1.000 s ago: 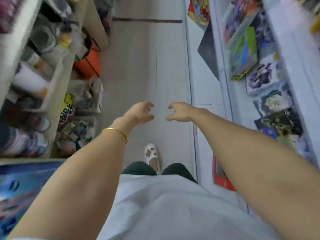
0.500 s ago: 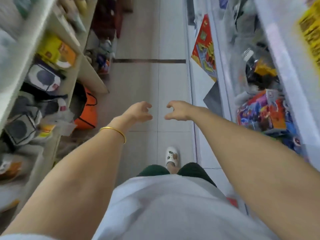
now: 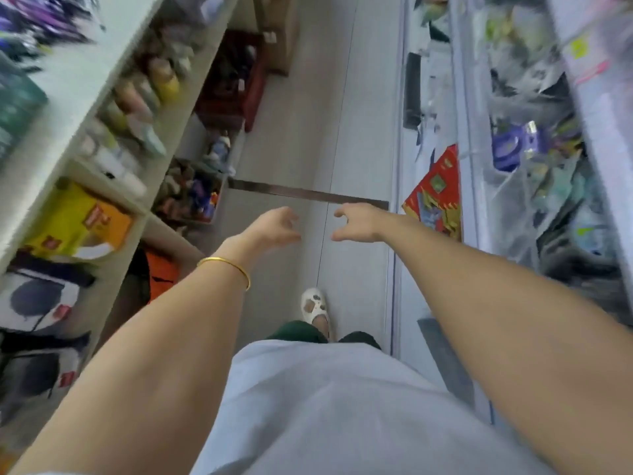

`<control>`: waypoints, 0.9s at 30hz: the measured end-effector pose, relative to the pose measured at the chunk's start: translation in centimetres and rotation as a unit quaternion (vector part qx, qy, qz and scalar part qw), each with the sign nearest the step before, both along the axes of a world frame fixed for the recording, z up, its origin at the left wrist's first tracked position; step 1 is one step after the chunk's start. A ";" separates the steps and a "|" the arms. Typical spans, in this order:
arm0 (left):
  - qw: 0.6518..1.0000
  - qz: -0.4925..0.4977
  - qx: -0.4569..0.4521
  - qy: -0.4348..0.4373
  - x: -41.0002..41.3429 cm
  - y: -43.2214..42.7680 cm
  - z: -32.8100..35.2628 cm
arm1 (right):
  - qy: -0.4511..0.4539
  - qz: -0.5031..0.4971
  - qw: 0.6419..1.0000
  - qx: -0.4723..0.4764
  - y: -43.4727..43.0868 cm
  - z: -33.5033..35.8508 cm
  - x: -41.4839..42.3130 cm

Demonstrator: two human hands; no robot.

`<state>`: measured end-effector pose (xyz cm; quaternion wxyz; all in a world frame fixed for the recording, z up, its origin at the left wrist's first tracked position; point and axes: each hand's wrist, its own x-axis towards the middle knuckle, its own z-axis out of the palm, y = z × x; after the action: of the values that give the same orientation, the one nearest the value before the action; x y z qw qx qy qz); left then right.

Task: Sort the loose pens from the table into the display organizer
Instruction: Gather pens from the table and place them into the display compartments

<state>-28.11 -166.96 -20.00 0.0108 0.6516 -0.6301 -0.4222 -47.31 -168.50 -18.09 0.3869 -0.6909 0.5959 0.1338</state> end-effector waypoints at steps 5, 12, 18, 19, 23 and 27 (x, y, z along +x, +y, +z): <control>1.000 -0.003 0.000 0.004 -0.2 -15.3 1.2 | -0.020 -0.005 1.000 0.006 -15.0 1.0 0.7; 0.999 0.038 -0.002 -0.006 2.3 -33.7 1.0 | -0.043 0.021 0.999 0.014 -35.3 0.7 2.7; 0.984 0.172 -0.052 0.013 6.9 -46.8 2.8 | -0.051 0.120 0.991 -0.019 -53.1 2.1 8.7; 0.979 0.193 -0.058 0.013 7.8 -48.5 3.2 | -0.053 0.138 0.989 -0.020 -55.4 2.5 10.1; 0.957 0.275 -0.086 0.023 12.4 -54.7 4.2 | -0.077 0.221 0.972 -0.033 -63.3 3.7 16.3; 0.933 0.334 -0.132 0.029 17.5 -60.9 4.8 | -0.095 0.277 0.955 -0.046 -70.7 3.5 22.9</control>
<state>-10.64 -227.83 -15.25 0.2549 0.8047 -0.4256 -0.3260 -24.44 -239.24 -14.57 0.3571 -0.8554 0.3476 0.1416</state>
